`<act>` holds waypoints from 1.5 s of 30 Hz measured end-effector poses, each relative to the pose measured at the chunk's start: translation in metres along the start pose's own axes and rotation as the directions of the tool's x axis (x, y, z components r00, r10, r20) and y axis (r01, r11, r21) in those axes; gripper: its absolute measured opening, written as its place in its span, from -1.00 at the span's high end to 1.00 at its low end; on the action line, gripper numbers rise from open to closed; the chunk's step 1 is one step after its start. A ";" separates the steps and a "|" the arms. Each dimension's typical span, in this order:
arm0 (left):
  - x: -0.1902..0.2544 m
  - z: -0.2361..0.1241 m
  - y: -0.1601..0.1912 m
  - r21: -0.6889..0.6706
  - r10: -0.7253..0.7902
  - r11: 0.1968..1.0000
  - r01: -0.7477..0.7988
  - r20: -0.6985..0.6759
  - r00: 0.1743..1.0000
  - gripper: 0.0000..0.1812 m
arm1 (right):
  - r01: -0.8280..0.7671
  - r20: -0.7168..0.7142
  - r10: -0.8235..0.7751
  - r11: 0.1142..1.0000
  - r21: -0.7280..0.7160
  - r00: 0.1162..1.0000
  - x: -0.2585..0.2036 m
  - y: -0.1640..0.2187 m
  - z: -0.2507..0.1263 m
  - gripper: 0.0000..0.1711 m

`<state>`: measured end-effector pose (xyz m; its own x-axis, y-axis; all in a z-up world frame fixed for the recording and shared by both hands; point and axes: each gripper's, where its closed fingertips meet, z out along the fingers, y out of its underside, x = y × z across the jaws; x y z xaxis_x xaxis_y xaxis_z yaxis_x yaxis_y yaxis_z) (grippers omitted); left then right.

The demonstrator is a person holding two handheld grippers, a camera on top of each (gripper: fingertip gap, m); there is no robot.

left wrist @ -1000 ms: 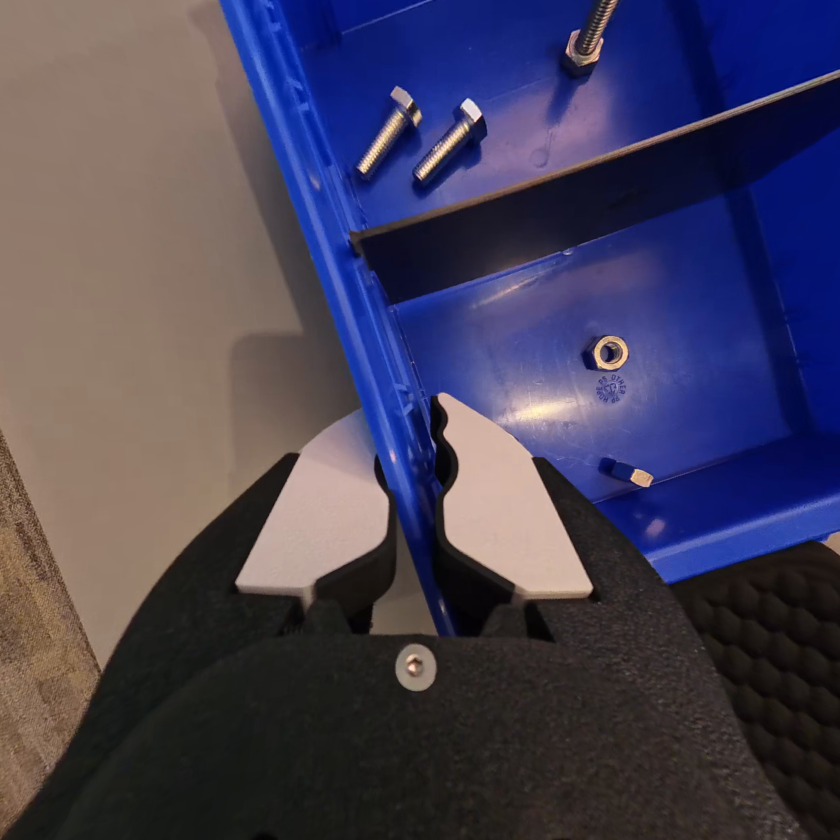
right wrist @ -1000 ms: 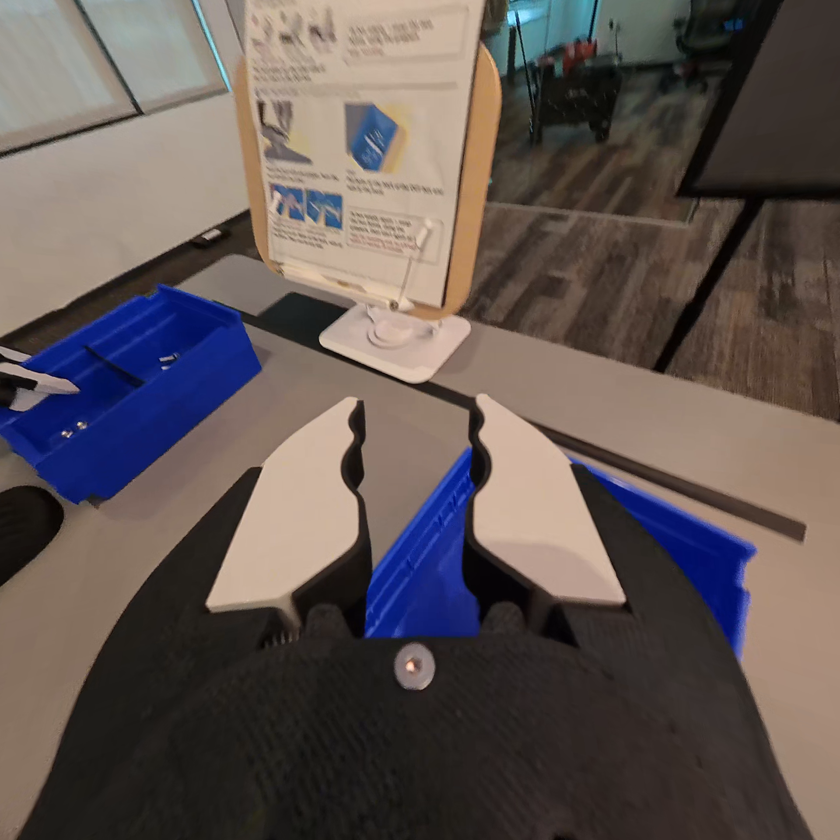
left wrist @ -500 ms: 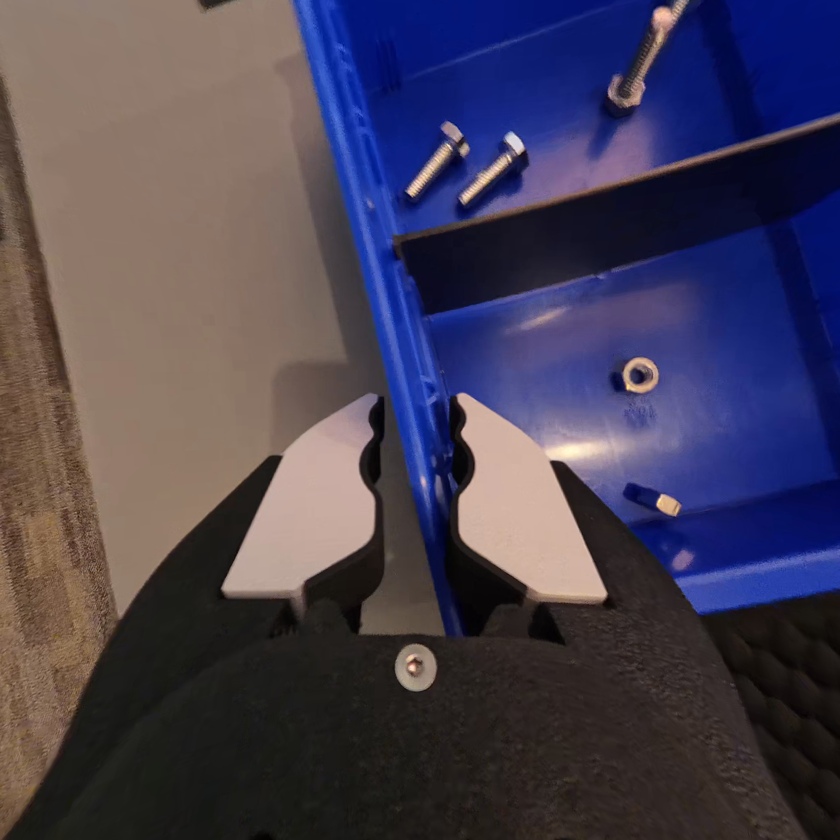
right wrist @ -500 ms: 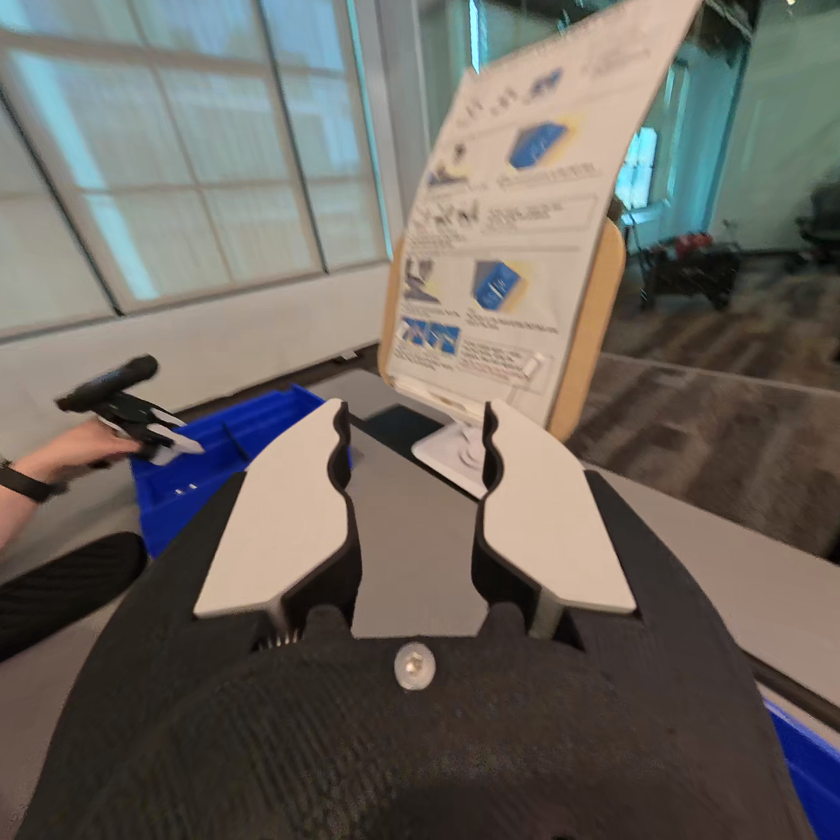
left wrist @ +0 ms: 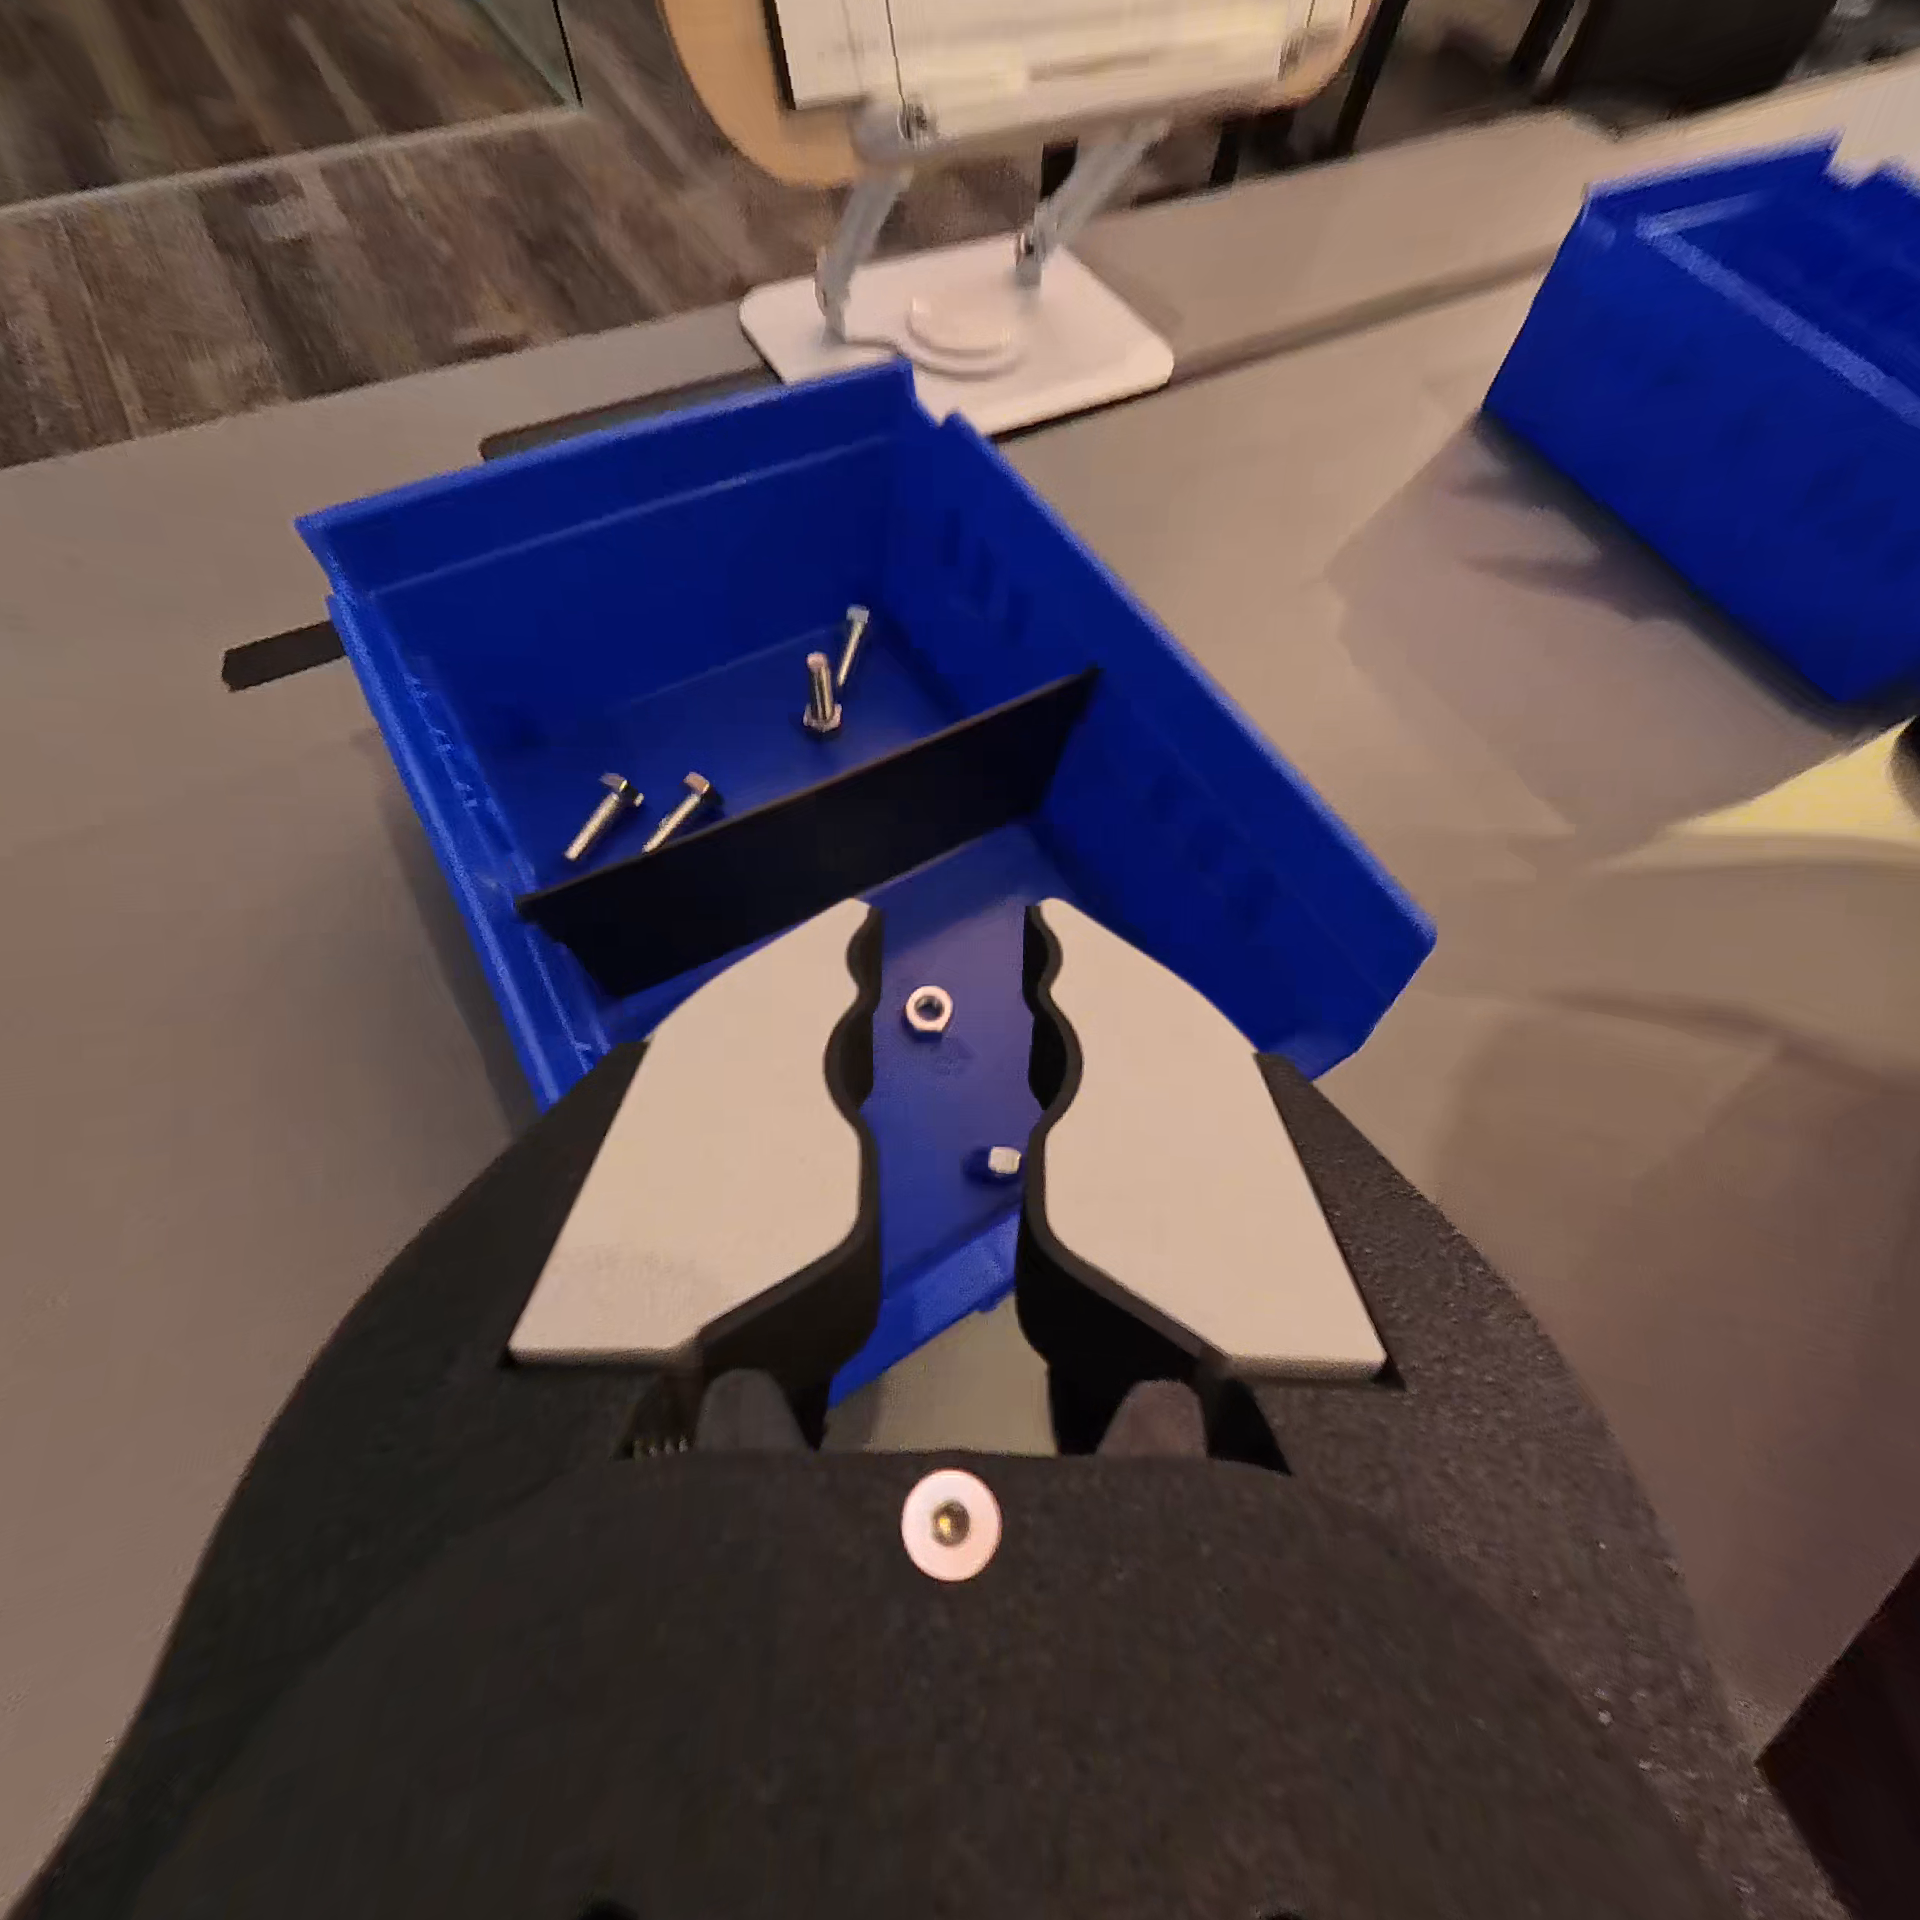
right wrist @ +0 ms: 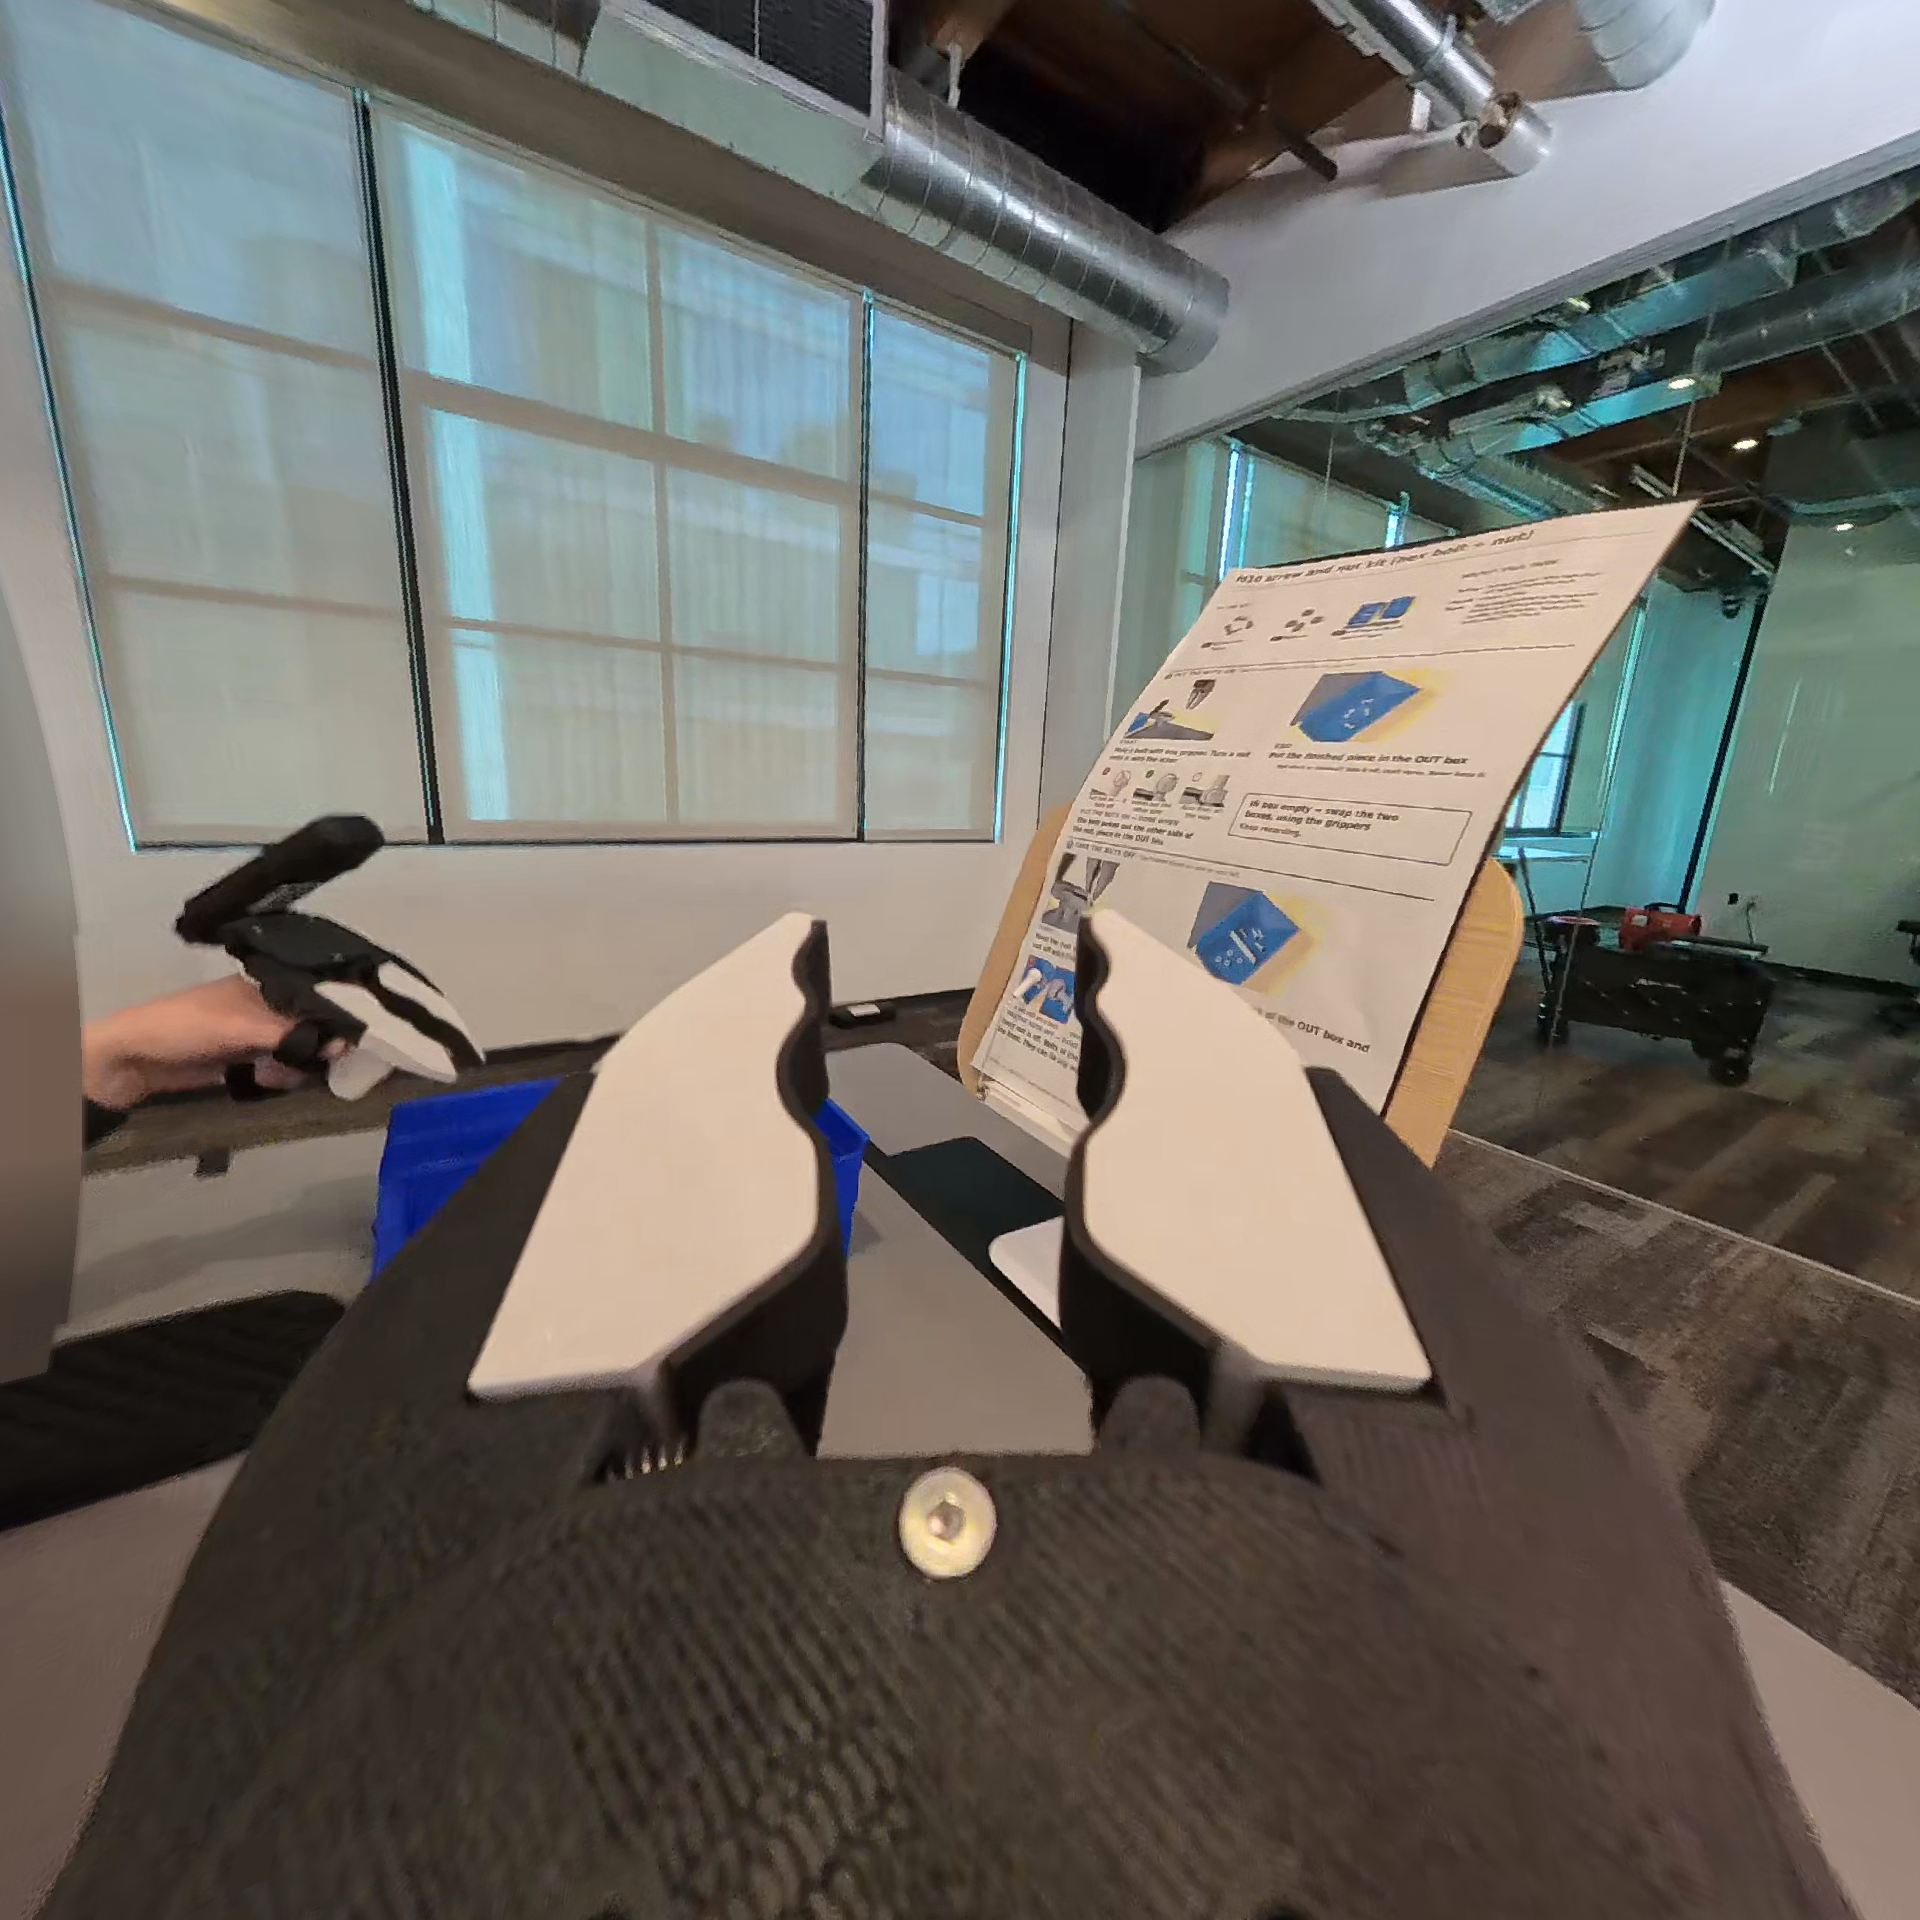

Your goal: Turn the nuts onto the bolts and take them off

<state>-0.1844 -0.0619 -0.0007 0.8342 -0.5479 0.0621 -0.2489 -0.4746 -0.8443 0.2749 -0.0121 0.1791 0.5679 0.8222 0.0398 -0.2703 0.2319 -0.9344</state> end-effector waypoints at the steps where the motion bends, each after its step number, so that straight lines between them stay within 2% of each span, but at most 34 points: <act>1: 0.001 0.002 0.004 -0.044 0.027 0.999 -0.027 0.009 1.000 0.73 | 0.024 0.001 -0.024 1.000 -0.017 1.000 -0.001 0.002 0.001 0.47; 7: 0.006 0.028 0.028 -0.314 0.189 0.932 -0.179 0.000 0.982 0.79 | 0.105 0.009 -0.105 0.993 -0.047 0.994 -0.014 0.001 0.006 0.52; 10: 0.011 0.044 0.036 -0.367 0.201 0.908 -0.201 -0.040 0.979 0.81 | 0.125 0.007 -0.124 0.992 -0.035 0.992 -0.016 -0.003 0.005 0.51; 12: 0.012 0.053 0.042 -0.397 0.191 0.897 -0.194 -0.046 0.980 0.80 | 0.181 -0.098 -0.181 0.983 -0.008 0.979 -0.005 -0.012 0.000 0.45; 14: 0.010 0.059 0.049 -0.443 0.205 0.874 -0.200 -0.038 0.978 0.78 | 0.247 -0.137 -0.245 0.969 -0.003 0.960 -0.004 -0.019 -0.005 0.39; 19: 0.006 0.077 0.067 -0.540 0.244 0.806 -0.243 -0.072 0.967 0.74 | 0.249 -0.077 -0.251 0.968 -0.041 0.965 -0.009 -0.013 -0.006 0.33; 22: -0.003 0.088 0.074 -0.589 0.265 0.766 -0.259 -0.078 0.961 0.80 | 0.225 -0.102 -0.230 0.973 -0.060 0.968 -0.002 -0.008 -0.004 0.33; 26: -0.007 0.097 0.083 -0.628 0.235 0.739 -0.243 -0.098 0.967 0.78 | 0.229 -0.097 -0.238 0.968 -0.099 0.966 -0.001 -0.002 -0.002 0.30; 30: -0.008 0.101 0.094 -0.656 0.224 0.715 -0.242 -0.112 0.968 0.67 | 0.260 -0.098 -0.276 0.954 -0.152 0.956 0.001 0.006 0.000 0.28; 36: -0.008 0.105 0.104 -0.687 0.261 0.674 -0.271 -0.122 0.958 0.60 | 0.263 -0.081 -0.281 0.948 -0.178 0.956 0.000 0.013 0.004 0.28; 40: -0.010 0.108 0.111 -0.708 0.258 0.651 -0.273 -0.132 0.957 0.67 | 0.276 -0.077 -0.295 0.942 -0.190 0.952 -0.001 0.013 0.004 0.28; 45: -0.006 0.109 0.111 -0.695 0.191 0.674 -0.249 -0.162 0.968 0.80 | 0.277 -0.077 -0.295 0.943 -0.186 0.952 -0.002 0.011 0.002 0.28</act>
<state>-0.1637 -0.0363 -0.1532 0.6808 -0.7323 -0.0149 -0.7175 -0.6626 -0.2149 0.2693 -0.0097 0.1700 0.6806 0.6745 0.2861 0.0469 0.3496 -0.9357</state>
